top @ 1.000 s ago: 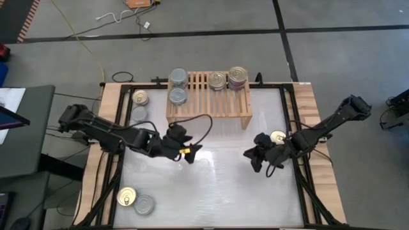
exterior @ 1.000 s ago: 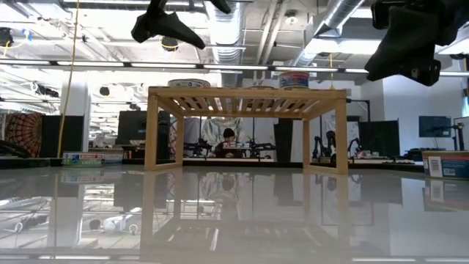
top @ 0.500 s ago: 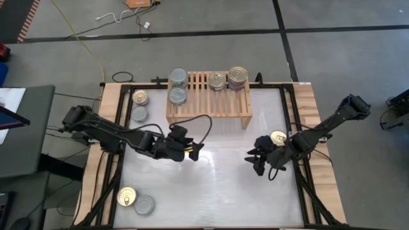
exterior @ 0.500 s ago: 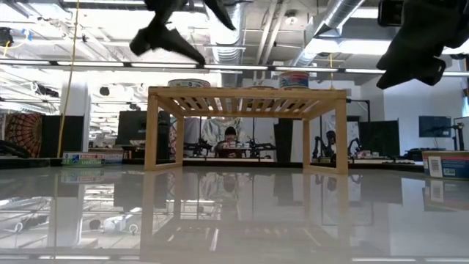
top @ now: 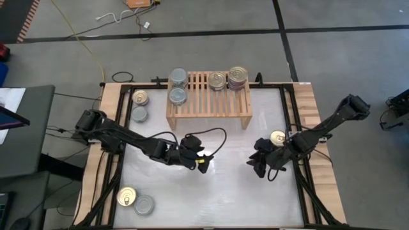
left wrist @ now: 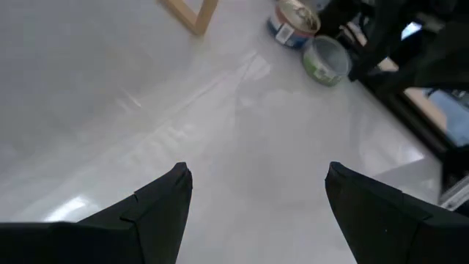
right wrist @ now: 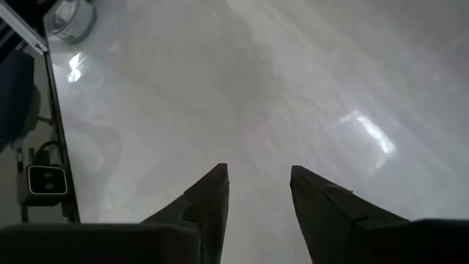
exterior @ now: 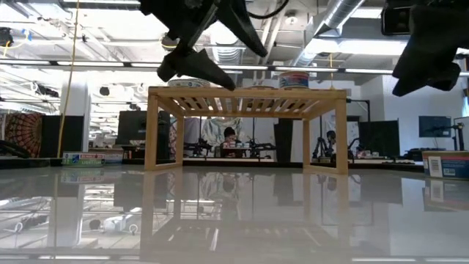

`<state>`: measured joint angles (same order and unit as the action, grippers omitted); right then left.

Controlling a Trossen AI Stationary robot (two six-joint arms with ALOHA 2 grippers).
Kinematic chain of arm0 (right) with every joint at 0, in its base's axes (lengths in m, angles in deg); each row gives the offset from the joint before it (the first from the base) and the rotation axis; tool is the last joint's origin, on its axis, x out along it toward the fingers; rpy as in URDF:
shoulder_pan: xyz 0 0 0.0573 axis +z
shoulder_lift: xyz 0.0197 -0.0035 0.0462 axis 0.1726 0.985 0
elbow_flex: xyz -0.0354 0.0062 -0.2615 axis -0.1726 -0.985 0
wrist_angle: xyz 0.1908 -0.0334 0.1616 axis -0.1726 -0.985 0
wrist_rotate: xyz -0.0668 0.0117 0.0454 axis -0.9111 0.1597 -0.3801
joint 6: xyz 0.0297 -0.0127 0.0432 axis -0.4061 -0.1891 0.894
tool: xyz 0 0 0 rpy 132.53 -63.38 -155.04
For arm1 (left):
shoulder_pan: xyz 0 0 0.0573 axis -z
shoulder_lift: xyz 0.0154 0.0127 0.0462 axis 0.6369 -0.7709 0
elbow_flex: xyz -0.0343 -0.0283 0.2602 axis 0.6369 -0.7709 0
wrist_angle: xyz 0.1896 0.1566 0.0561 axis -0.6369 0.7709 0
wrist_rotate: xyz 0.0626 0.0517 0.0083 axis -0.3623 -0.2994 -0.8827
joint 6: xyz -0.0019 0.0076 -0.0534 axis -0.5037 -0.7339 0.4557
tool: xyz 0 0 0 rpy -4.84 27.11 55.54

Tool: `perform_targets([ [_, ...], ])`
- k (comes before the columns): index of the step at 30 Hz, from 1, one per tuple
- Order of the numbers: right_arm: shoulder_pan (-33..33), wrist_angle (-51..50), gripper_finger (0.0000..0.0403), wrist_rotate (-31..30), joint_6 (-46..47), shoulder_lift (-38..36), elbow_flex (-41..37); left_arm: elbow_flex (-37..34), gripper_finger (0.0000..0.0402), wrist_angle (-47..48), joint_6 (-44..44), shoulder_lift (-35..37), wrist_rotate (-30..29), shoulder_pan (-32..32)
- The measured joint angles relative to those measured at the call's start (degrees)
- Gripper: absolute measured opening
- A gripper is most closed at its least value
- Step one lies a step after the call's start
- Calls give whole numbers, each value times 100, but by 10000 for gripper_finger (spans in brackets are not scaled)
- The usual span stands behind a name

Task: Stack canned seafood by type on shelf
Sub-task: Move the blue tuna can to the center of the table

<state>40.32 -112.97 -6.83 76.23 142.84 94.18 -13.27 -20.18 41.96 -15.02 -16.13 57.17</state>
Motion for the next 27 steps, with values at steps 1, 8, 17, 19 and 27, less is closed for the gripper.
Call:
perform_targets([
  [1,-1,-10,169,8,26,71,56,-71,300,-83,-80,12,11,0],
  [8,-147,-50,154,-25,-143,967,881,-1347,300,-1417,-39,498,254,0],
  [17,-568,-2310,152,119,-65,2134,2299,-2437,300,-1972,-111,1597,307,0],
  [19,-633,-2882,152,229,61,2200,2414,-2542,300,-1927,-208,1786,303,0],
  [27,-862,-3805,152,717,769,1900,2011,-2805,300,-1794,-339,2191,484,2],
])
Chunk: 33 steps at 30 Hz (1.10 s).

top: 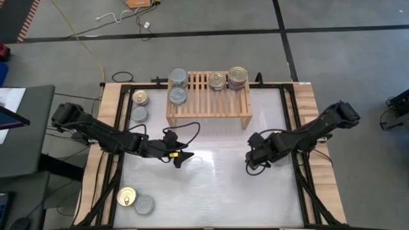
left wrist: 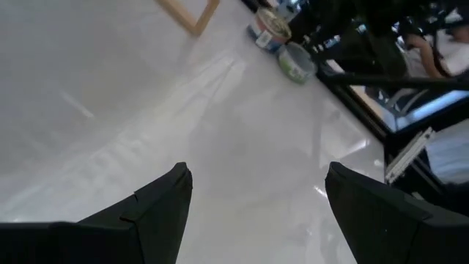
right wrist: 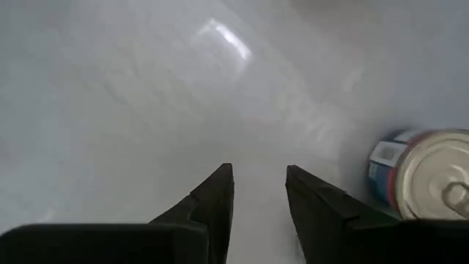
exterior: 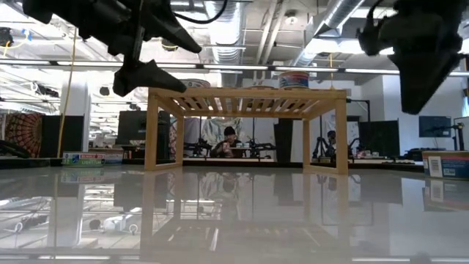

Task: Stack canned seafood by type on shelf
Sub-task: Move the blue tuna can to the center of the table

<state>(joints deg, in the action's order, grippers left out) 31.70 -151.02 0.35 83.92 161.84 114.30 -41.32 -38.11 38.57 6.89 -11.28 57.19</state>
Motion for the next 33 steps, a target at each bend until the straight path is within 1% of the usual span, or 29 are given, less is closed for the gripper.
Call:
perform_targets([
  [4,-235,68,152,168,267,-304,-440,2,300,102,-6,-2,160,2],
  [9,-537,61,152,174,673,-775,-988,2,300,115,-6,-2,272,2],
  [15,-837,61,152,155,725,-1214,-1529,2,300,103,-2,-2,272,2],
  [22,-1076,17,152,138,794,-1250,-1981,4,300,93,163,-2,257,2],
  [29,-1069,46,152,88,812,-1198,-2009,7,300,79,310,-2,174,2],
  [33,-1069,70,143,88,809,-947,-2017,9,300,73,411,-2,96,2],
])
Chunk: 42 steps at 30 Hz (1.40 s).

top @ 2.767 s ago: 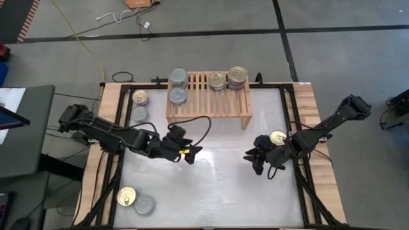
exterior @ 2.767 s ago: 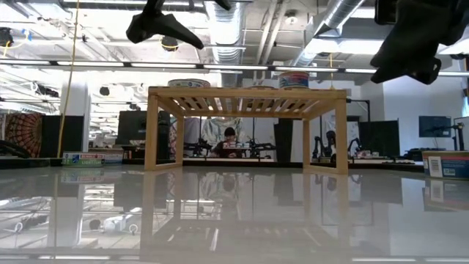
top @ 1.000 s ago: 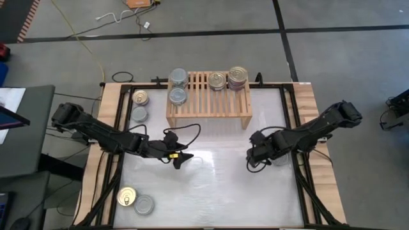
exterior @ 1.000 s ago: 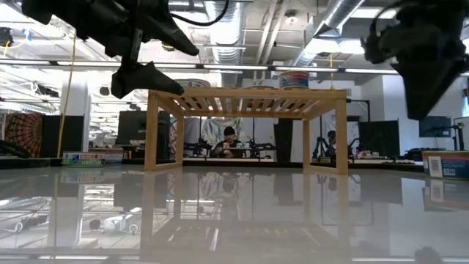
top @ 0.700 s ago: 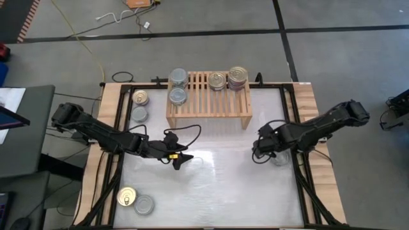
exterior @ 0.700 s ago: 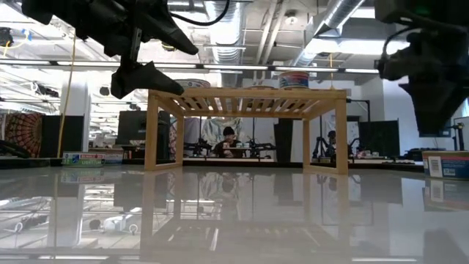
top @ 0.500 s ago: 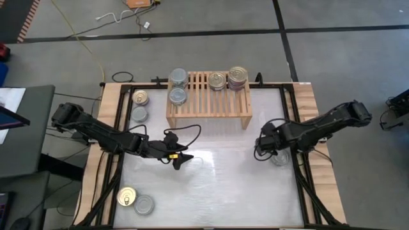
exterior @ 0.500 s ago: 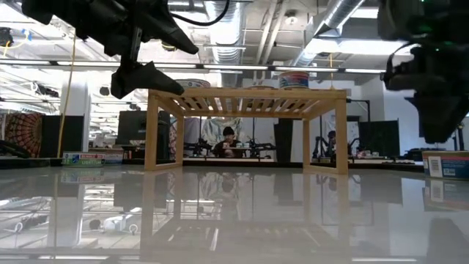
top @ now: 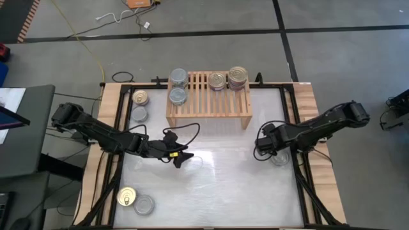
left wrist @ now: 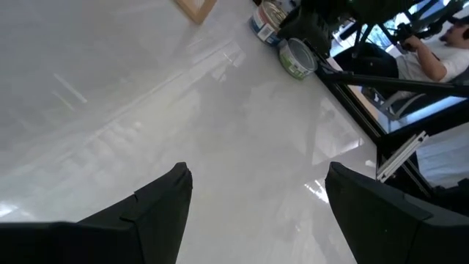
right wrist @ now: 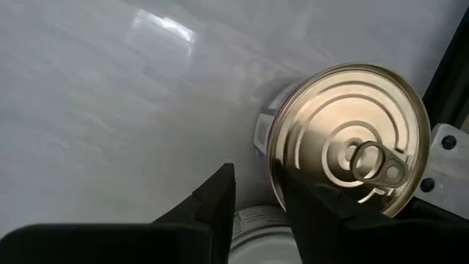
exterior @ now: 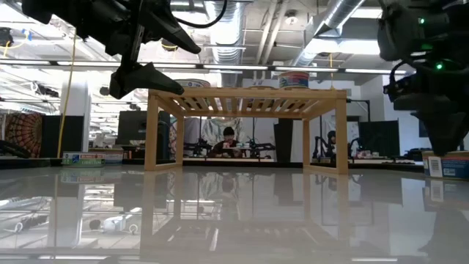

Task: Stack canned seafood by type on shelf
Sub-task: Move the blue tuna can to the center of the table

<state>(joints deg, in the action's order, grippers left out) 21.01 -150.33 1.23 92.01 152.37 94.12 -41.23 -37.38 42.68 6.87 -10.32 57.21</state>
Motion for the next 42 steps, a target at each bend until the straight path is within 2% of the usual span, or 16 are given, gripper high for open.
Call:
perform_targets([
  [10,170,156,116,-11,1,450,85,2,300,-46,28,0,-16,0],
  [14,172,443,108,184,6,443,324,2,300,-44,36,0,-16,0],
  [21,180,1426,107,212,-279,447,721,2,300,-31,18,0,-16,0],
  [24,248,1521,107,211,-340,447,956,2,300,-28,16,0,-16,0],
  [28,341,1082,107,179,-474,445,1238,2,300,-22,15,0,-16,0],
  [37,352,-1346,107,-248,382,486,1312,2,300,-11,13,0,-14,0],
  [42,346,-1247,107,-495,602,483,1080,2,300,22,12,-2,-12,0],
])
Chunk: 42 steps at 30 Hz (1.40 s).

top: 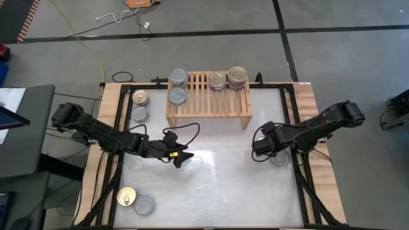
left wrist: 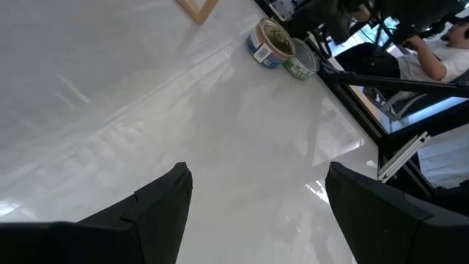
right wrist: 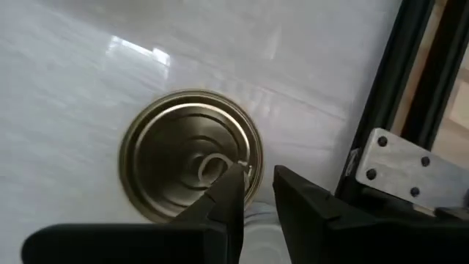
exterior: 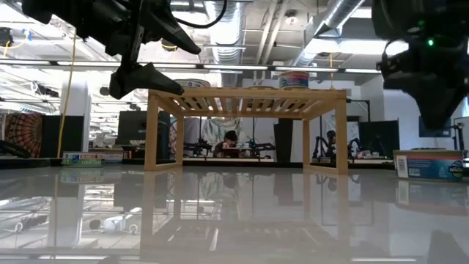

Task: Stack canned seafood by type on shelf
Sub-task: Move the blue tuna can to the center of the table

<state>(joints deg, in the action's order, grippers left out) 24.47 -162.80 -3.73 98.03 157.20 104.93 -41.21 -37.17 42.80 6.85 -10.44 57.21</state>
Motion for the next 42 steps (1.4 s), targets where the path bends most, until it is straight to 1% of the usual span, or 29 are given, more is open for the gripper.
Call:
perform_targets([
  [5,-91,633,107,70,146,-15,-567,0,300,-2,7,0,21,0],
  [9,-43,812,107,91,445,-42,-822,0,300,-6,32,0,131,0],
  [14,6,925,107,91,424,-38,-880,0,300,1,77,0,170,0],
  [17,6,1208,107,161,272,-38,-889,0,300,2,83,0,170,0],
  [21,13,2209,107,400,-259,-55,-869,0,300,5,85,0,170,0],
  [26,205,3874,107,651,-436,-33,-886,0,300,7,67,0,168,0],
  [30,376,5462,107,681,-937,-30,-886,0,300,7,26,0,166,0],
  [32,411,5868,107,679,-1092,-30,-882,0,300,7,26,1,166,0],
  [34,411,5985,107,671,-1099,-30,-882,0,300,7,26,0,166,0],
  [39,408,5890,107,642,-1099,-30,-882,0,300,10,149,0,166,0],
  [42,410,5864,107,648,-902,-30,-882,0,300,9,179,0,172,0],
])
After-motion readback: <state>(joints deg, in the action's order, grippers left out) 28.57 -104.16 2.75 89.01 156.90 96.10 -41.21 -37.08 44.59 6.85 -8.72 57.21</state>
